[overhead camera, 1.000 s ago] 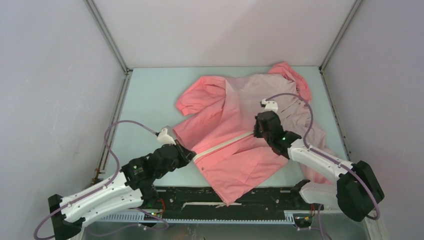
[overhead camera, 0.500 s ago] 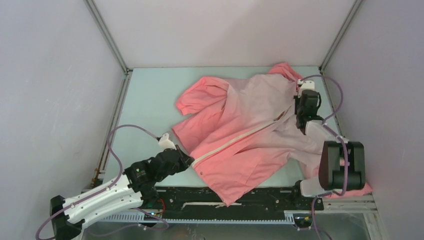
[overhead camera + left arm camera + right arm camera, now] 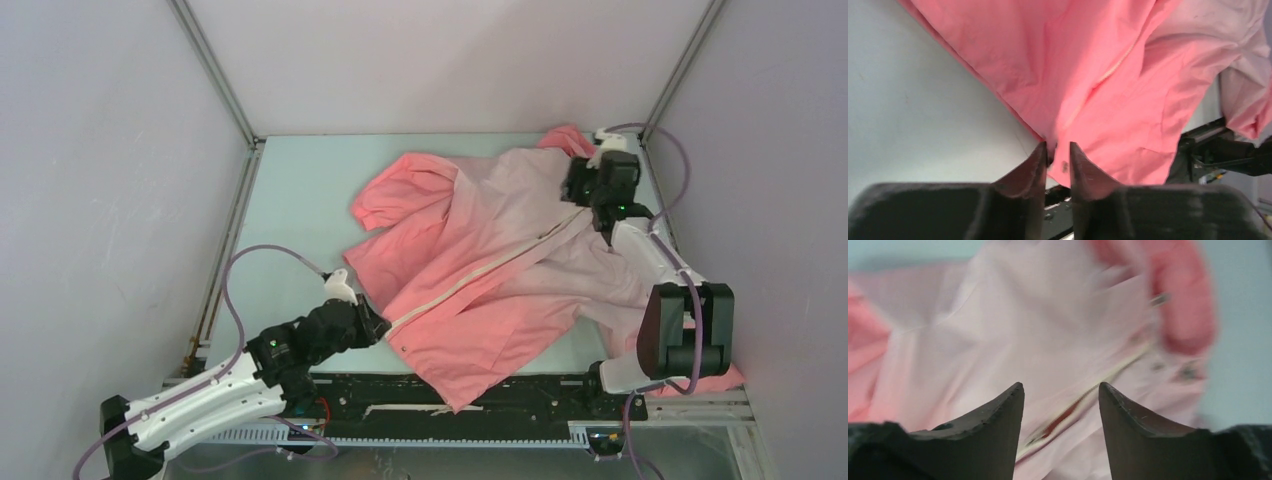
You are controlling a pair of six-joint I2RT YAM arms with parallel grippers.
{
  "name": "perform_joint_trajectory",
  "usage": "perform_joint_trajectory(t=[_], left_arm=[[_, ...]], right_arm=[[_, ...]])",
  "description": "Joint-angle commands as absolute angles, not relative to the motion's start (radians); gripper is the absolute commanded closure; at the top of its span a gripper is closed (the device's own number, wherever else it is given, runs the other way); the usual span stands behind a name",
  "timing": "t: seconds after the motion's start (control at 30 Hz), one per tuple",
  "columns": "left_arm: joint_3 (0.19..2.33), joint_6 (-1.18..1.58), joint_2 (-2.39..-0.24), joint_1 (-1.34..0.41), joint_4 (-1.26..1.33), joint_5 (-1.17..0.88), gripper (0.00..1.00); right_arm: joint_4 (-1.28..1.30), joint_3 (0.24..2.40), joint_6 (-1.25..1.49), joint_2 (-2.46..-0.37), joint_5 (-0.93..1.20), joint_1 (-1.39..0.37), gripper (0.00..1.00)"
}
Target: Zip up the jacket
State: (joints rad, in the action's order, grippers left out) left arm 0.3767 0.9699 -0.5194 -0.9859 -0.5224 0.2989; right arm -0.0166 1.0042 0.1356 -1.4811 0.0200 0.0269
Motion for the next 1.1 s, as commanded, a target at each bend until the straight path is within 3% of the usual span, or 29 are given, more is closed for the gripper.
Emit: perform_joint_trajectory(t=[0.0,0.1,0.2,0.4,0.6,0.67,0.83,1.07], left_arm=[[0.413,0.860,-0.439,-0.980,-0.536,0.230,0.56],[0.505,0.793,-0.391,-0.980,-0.605,0.219,0.34],[0.633,0.696,-0.413,-0.980,-0.634,0.196,0.28],[0.789,0.634,-0.675,-0.980,-0.361,-0.020,0.27],[0.908,0.673,-1.104,-0.978,-0.075,-0.199,0.29],[0.991,0.651,-1.266,-0.976,-0.088,-0.250,0.35],[1.151,0.567,-1.541,-0.960,-0.215,-0.219,0.35],[1.177,0.520,-1.667,-0.920,-0.272,-0.194,0.35]], right_arm=[[0.235,1.019,0.285,-1.476,0.195,-0.086,0.37],[0.136,0.970,0.503,-1.522,0.434,-0.019,0.36],[0.014,0.934,0.616,-1.607,0.566,0.036,0.36],[0.050,0.910,0.610,-1.693,0.525,0.046,0.36],[0.013,0.769,0.671,-1.668,0.504,0.094,0.34],[-0.030,0.736,0.694,-1.678,0.550,0.136,0.34],[0.064,0.806,0.576,-1.570,0.515,0.137,0.35],[0.125,1.006,0.529,-1.703,0.583,0.106,0.36]])
